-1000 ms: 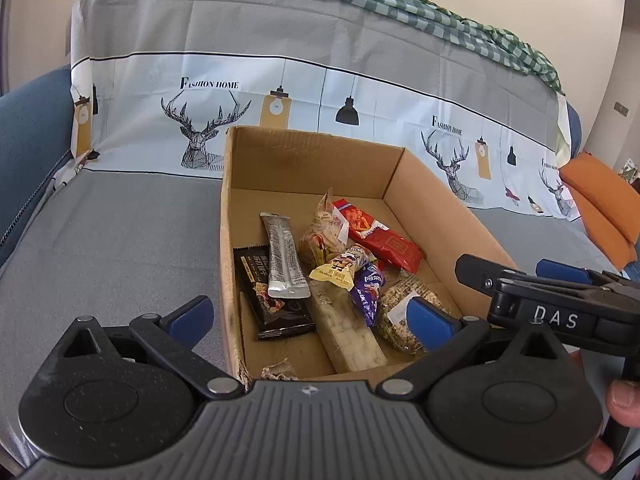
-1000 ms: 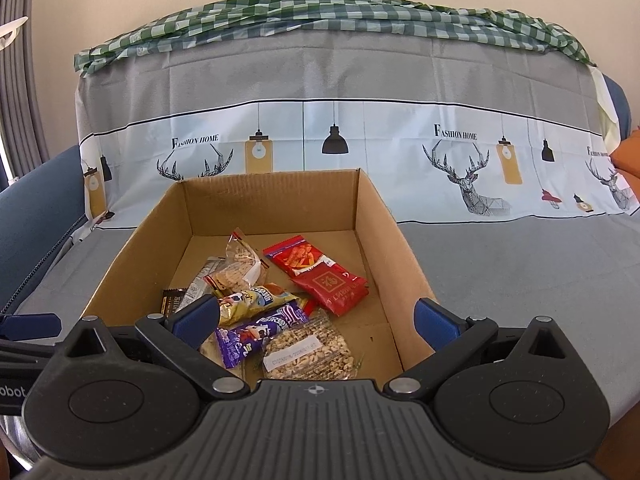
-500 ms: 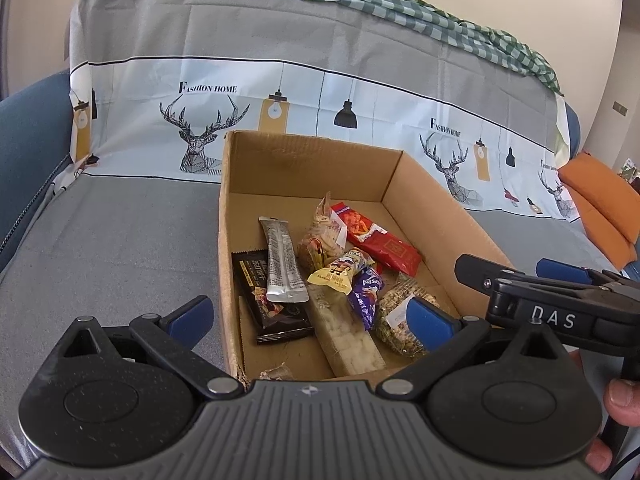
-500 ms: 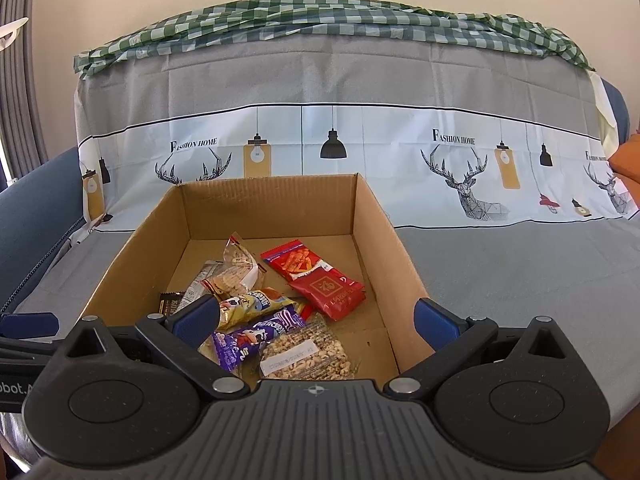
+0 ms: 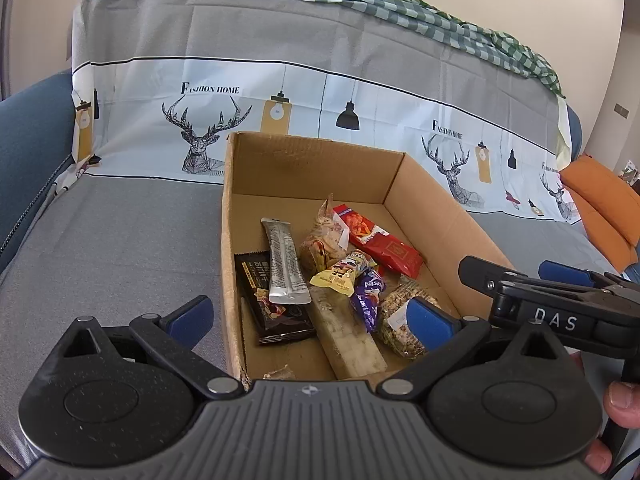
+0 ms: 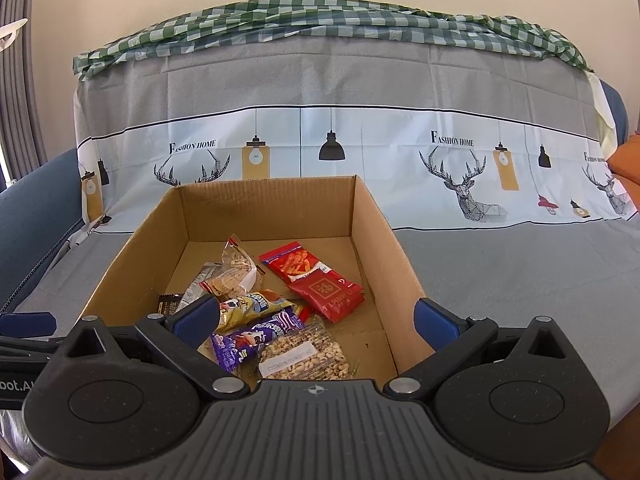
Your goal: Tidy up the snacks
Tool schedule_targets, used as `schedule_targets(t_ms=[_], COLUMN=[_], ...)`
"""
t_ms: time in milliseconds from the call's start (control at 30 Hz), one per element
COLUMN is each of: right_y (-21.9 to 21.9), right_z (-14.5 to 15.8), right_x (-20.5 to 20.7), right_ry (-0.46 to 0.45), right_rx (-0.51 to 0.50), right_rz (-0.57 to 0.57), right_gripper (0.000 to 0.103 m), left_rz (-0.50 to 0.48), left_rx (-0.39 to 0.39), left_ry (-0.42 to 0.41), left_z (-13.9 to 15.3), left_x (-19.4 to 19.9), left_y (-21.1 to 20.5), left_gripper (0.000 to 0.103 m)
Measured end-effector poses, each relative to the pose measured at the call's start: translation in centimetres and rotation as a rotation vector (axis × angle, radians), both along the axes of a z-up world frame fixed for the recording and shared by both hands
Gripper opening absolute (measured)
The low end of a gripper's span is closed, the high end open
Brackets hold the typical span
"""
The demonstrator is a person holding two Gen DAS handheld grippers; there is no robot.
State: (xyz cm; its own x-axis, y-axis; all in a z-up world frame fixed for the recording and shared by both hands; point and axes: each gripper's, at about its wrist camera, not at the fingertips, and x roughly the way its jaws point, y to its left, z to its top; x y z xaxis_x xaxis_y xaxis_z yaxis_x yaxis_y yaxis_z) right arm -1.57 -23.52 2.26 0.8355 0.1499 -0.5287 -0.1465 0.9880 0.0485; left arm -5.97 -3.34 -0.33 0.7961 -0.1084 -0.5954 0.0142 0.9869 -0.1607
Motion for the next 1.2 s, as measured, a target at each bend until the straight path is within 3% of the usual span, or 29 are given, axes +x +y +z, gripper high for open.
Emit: schedule_targets(t_ms=[1200], right_y=[0.21], right_z=[0.44], right_x=[0.01], right_ry=[-0.007], right_rx=[0.015], right_rz=[-0.006], right_gripper=[0.102], left_rz=[0.007], left_rx=[-0.021], left_ry=[0.021], left_z=[-0.41], left_x=[0.47], left_y=[0.12], left_gripper=[0.103])
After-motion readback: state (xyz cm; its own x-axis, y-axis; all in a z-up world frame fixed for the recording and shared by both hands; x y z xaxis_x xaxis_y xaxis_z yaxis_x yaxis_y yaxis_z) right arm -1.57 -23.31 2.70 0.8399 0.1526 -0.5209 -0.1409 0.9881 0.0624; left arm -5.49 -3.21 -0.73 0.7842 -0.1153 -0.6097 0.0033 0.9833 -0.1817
